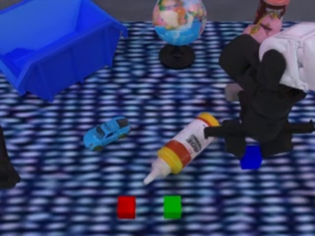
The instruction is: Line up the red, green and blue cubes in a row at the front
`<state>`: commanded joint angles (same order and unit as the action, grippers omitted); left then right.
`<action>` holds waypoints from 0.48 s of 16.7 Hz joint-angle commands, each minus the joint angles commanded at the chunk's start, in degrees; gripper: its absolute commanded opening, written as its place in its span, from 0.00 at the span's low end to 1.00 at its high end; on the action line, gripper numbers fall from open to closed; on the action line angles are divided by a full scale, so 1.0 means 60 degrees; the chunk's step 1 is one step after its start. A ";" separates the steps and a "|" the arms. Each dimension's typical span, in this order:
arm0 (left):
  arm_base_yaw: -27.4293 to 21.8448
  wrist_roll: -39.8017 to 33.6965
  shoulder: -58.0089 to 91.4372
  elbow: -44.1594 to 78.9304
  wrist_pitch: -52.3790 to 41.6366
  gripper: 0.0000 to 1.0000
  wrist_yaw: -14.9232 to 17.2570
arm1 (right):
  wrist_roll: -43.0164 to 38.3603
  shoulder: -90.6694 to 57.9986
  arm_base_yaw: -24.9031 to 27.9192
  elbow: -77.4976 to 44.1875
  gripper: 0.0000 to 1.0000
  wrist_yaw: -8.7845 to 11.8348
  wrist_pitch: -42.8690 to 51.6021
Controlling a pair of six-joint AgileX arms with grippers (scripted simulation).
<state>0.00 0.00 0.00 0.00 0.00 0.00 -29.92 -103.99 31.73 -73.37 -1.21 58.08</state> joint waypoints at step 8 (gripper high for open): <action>0.0000 0.0000 0.0000 0.0000 0.0000 1.00 0.0000 | -0.2217 0.0884 0.1956 0.0688 0.00 -0.0105 0.0076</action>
<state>0.00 0.00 0.00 0.00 0.00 0.00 -43.22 -98.68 43.46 -69.24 -1.84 58.54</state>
